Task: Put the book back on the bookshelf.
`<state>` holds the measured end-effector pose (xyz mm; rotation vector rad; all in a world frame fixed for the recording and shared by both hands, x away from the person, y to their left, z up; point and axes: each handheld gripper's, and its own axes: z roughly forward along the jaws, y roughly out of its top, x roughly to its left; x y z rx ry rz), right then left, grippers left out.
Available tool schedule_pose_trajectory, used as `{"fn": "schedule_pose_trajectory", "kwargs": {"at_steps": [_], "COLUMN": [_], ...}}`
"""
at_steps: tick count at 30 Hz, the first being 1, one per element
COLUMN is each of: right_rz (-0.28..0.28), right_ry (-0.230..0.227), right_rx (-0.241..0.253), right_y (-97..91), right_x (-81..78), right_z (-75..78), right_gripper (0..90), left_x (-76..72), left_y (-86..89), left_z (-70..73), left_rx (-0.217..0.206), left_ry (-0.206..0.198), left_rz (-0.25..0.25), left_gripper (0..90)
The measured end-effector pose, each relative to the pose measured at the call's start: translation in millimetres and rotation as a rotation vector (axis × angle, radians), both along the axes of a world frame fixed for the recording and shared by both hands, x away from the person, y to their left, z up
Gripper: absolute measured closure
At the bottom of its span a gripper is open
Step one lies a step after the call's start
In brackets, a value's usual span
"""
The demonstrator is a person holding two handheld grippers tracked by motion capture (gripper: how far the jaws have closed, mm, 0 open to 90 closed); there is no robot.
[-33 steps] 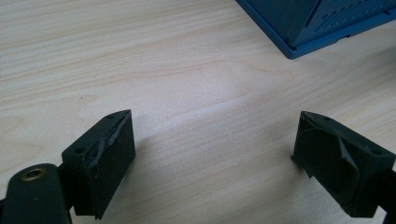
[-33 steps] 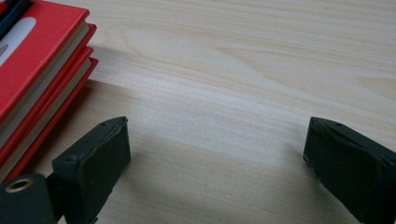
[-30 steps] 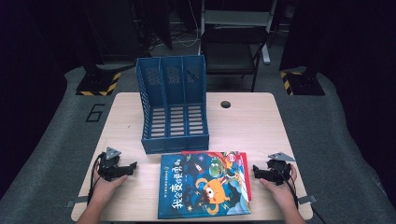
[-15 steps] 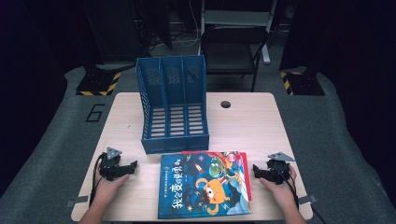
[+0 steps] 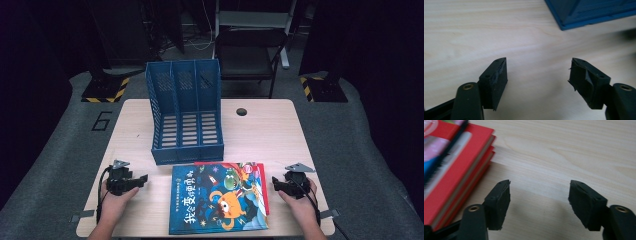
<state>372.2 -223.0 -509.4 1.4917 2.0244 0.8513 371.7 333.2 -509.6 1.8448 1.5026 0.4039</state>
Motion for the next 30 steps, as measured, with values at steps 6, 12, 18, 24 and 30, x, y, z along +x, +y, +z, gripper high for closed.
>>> {"fn": "schedule_pose_trajectory", "kwargs": {"at_steps": [6, 12, 18, 24, 30], "right_rz": [0.066, 0.086, 0.129, 0.168, 0.24], "right_ry": [-0.068, -0.062, -0.083, -0.063, -0.016], "right_rx": [0.001, 0.049, 0.065, 0.111, 0.155], "right_y": [10.9, 18.7, 30.5, 41.6, 57.2], "right_x": [-20.8, -35.8, -49.0, -62.8, -67.8], "right_z": [23.7, 35.2, 40.8, 41.8, 35.5], "right_gripper": [33.8, 33.0, 32.2, 32.1, 31.2], "left_x": [-24.2, -45.1, -55.0, -64.6, -69.9], "left_y": [-13.9, -26.0, -33.5, -47.3, -60.9], "left_z": [18.8, 27.4, 29.4, 27.8, 23.4], "left_rx": [-0.095, -0.112, -0.135, -0.151, -0.175], "left_ry": [-0.01, -0.02, -0.021, -0.019, 0.017], "left_rz": [-0.041, -0.115, -0.141, -0.17, -0.207], "left_gripper": [33.0, 32.7, 32.7, 32.8, 33.1]}}
